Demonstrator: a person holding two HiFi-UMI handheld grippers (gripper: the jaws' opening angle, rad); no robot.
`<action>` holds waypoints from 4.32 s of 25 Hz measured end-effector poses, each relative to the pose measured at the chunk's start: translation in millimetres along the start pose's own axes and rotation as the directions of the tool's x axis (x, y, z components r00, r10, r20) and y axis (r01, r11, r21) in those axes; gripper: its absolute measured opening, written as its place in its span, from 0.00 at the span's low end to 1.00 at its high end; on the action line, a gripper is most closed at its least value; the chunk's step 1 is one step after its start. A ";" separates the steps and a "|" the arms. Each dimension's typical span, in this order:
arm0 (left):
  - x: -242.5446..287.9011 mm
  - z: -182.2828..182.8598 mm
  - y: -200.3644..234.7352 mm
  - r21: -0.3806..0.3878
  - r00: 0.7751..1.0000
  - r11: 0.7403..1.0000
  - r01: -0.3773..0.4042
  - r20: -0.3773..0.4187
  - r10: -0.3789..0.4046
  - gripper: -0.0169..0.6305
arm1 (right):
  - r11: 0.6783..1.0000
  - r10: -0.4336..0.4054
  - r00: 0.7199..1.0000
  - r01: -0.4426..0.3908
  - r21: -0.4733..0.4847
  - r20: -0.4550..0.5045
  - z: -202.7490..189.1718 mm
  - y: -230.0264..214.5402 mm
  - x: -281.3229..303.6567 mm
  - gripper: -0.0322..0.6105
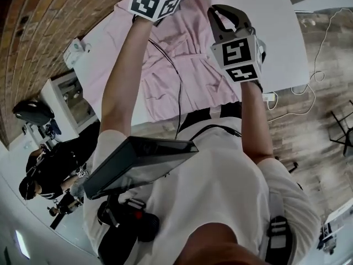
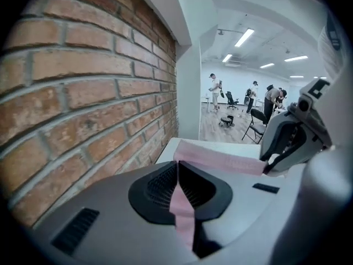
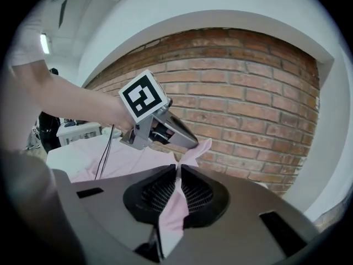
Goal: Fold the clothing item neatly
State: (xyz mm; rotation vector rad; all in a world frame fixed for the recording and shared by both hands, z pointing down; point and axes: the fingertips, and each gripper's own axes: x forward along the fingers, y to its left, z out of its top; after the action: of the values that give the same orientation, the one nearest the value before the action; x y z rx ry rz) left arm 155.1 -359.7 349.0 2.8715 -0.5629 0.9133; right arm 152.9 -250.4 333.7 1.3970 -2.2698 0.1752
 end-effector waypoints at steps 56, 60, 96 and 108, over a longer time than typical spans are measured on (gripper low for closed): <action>-224.5 -334.3 84.6 -0.441 0.930 0.825 -0.354 -0.067 0.363 0.05 | 0.892 0.421 0.881 -0.446 -0.080 -0.217 -50.4 320.7 141.1 0.20; -196.0 -309.8 41.3 -0.446 0.946 0.840 -0.310 -0.053 0.321 0.05 | 0.954 0.268 0.934 -0.292 -0.073 -0.236 -67.6 221.6 130.4 0.21; -242.6 -298.3 -18.9 -0.456 0.710 0.564 -0.688 -0.259 0.655 0.05 | 0.882 0.414 0.890 -0.444 -0.159 -0.188 -96.4 88.5 127.4 0.20; -283.8 -247.7 -140.0 -0.428 0.787 0.684 -0.591 -0.116 0.606 0.03 | 0.923 0.325 0.942 -0.335 -0.190 -0.085 -52.5 140.8 11.3 0.06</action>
State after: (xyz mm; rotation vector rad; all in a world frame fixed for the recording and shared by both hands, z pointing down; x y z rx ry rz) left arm -142.6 -93.8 395.3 2.2890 -1.5593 0.6549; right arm 43.0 -174.8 403.7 0.8908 -2.3892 0.0828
